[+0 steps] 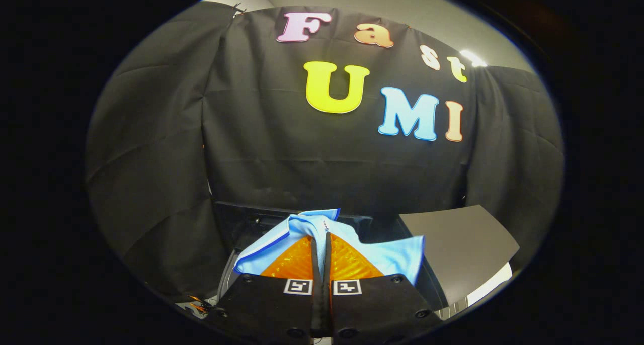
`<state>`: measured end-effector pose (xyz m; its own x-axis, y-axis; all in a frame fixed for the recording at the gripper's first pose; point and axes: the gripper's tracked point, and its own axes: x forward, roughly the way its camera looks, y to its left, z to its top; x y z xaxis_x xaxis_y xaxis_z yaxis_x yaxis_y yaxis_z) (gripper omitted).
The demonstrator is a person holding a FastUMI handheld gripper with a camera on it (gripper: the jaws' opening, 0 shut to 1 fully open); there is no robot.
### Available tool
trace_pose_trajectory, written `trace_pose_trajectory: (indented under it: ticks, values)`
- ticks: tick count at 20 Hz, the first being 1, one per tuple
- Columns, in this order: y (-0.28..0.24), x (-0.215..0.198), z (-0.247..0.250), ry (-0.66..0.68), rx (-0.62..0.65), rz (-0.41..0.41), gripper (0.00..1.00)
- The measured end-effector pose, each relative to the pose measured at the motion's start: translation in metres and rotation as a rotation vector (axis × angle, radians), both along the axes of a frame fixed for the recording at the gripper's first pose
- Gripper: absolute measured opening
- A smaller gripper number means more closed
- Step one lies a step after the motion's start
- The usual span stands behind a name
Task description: Put the clothes into the washing machine and then close the washing machine lid.
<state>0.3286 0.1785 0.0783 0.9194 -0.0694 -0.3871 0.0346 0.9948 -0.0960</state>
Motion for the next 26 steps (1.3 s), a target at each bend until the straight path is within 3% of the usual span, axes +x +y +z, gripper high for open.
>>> trace_pose_trajectory:
  ticks: [10,26]
  values:
    - [0.038,0.012,-0.073,0.076,0.067,-0.003,0.01]
    - [0.043,0.016,-0.21,0.235,0.085,-0.017,0.01]
